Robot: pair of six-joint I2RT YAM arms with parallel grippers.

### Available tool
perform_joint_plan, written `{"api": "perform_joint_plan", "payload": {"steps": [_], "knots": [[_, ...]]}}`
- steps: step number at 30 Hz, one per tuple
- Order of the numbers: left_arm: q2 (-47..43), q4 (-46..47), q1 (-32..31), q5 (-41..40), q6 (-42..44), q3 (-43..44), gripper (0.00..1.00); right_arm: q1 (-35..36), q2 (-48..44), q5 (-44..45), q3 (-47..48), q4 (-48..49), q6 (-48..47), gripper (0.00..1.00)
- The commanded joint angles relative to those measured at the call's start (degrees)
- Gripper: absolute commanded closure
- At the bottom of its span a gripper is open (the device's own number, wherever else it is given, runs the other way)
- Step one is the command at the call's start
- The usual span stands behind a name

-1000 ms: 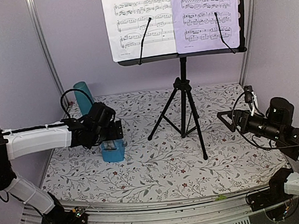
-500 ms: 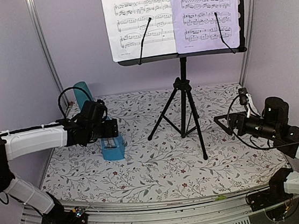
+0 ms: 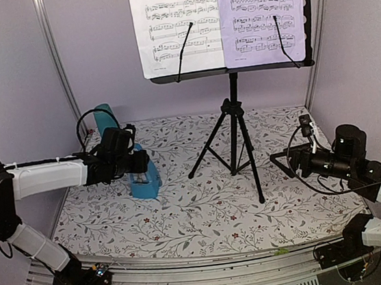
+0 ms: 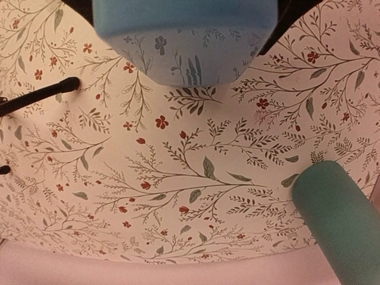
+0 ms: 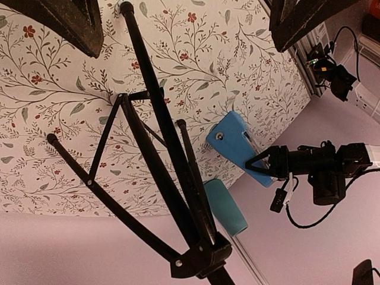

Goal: Set up the instrument practice props
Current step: Pick up the metronome from the center of the board.

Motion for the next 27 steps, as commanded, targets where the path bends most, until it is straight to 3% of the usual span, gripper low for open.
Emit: {"api": "perform_joint_plan", "payload": {"steps": [1,8,15,21,27], "knots": [[-0.8,0.8,0.7,5.3,3.5,-1.3,0.62,4.2,1.3,2.2,2.1,-1.6,-2.7,0.00],[-8.6,1.1,0.4,14.9,5.2,-3.2,0.78,15.2,4.7,12.0,4.3,-1.0,-4.5,0.00],[-17.6,3.0,-2.4,26.0,6.6,-6.8,0.88,26.0,9.0,20.0,4.3,4.8,-6.3,0.03],[-24.1,4.8,-11.7,24.7,10.3,-6.4,0.93,29.2,13.4,17.1,2.3,16.5,-5.8,0.04],[-24.3,5.0,-22.4,18.9,14.4,-0.8,0.98,29.2,18.2,10.1,4.2,23.8,2.1,0.08]]}}
